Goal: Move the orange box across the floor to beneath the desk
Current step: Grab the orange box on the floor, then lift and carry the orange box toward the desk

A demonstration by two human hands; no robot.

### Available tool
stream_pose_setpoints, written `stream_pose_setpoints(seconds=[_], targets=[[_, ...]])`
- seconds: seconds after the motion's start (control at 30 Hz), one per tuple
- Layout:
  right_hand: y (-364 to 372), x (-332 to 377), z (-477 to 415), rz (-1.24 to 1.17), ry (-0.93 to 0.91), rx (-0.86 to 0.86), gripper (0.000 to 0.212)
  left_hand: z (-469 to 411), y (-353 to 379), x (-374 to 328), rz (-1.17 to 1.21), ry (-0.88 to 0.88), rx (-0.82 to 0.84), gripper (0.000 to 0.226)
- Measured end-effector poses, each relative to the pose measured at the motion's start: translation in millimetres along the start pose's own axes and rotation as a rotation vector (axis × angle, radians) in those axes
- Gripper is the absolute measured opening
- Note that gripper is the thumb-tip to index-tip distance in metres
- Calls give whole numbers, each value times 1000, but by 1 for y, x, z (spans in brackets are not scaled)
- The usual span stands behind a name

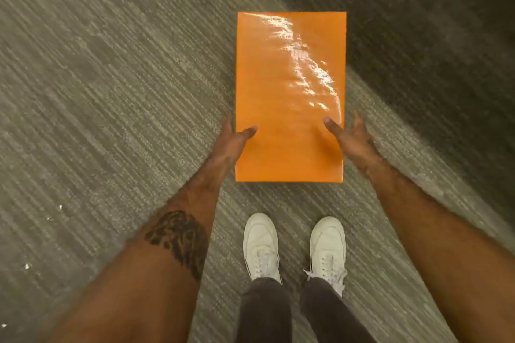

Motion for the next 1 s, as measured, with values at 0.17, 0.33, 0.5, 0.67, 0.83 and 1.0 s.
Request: stream_pose_setpoints(seconds=[0.17, 0.33, 0.5, 0.67, 0.83, 1.0], targets=[[15, -21, -7, -173, -29, 72, 62, -7, 5, 21, 56, -2, -16, 84], [13, -31, -5, -163, 53, 64, 53, -4, 13, 19, 84, 53, 7, 61], [8, -15, 3, -168, 61, 50, 46, 7, 4, 8, 90, 32, -34, 52], [-14, 34, 23, -124, 68, 54, 40, 35, -15, -36, 96, 25, 54, 51], [-36, 105, 52, -208, 34, 59, 34, 73, -44, -105, 73, 105, 78, 51], [-63, 179, 86, -226, -41, 37, 34, 114, -71, -181, 10, 200, 101, 54]])
Point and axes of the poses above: each hand's wrist, its own z-axis away from the middle knuckle, its own y-axis out of the palm, x = y × z, the point moved 9 cm from there along -z, towards the middle knuckle, and after that the axes turned 8 degrees about -z, right-handed, at the moved point
